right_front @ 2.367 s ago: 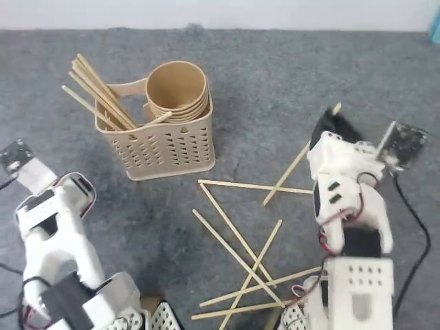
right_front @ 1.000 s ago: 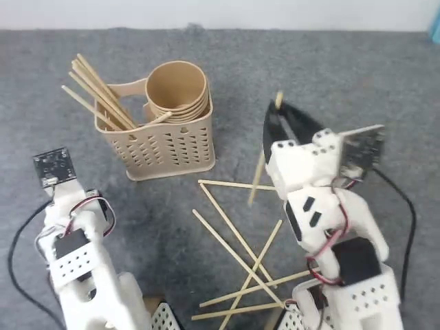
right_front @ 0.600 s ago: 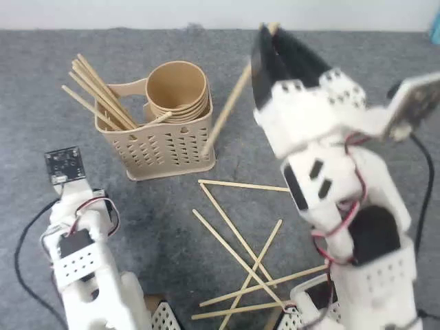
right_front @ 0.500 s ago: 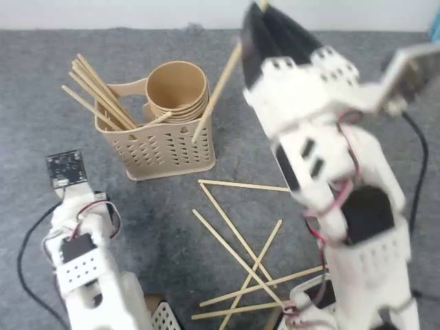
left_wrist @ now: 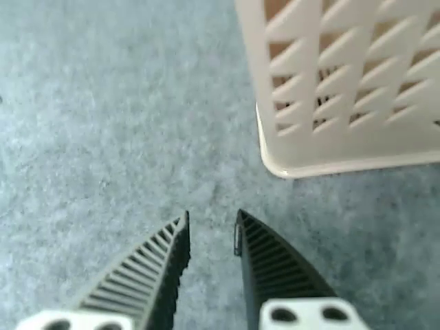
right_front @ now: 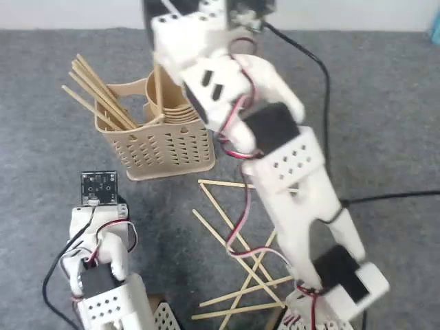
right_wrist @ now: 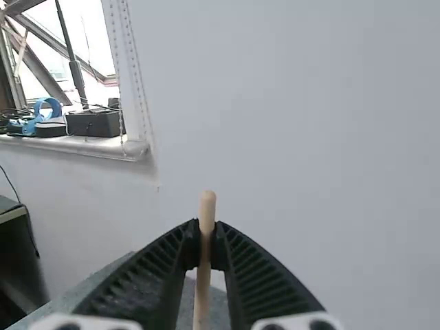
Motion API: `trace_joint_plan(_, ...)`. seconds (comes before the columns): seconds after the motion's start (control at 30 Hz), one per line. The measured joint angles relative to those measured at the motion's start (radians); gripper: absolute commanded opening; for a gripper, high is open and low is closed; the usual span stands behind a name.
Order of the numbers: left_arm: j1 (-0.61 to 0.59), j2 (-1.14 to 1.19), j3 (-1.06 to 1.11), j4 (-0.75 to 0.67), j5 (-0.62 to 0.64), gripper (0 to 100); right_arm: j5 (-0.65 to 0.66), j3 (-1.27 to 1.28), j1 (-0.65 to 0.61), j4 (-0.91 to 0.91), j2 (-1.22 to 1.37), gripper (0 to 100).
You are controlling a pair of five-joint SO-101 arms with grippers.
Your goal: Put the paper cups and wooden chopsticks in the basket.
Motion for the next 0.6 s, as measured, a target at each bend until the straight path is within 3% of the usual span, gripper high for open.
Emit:
trace_joint_plan(0.43,0.003,0.0,0.0,-0.003,0.0,10,0.003,-0.621,-0.057,0.0,0.459,0.9)
trace_joint_plan(0.6,0.003,0.0,0.0,-0.003,0.0,10,0.037,-0.684,-0.066,0.021,0.565,1.1)
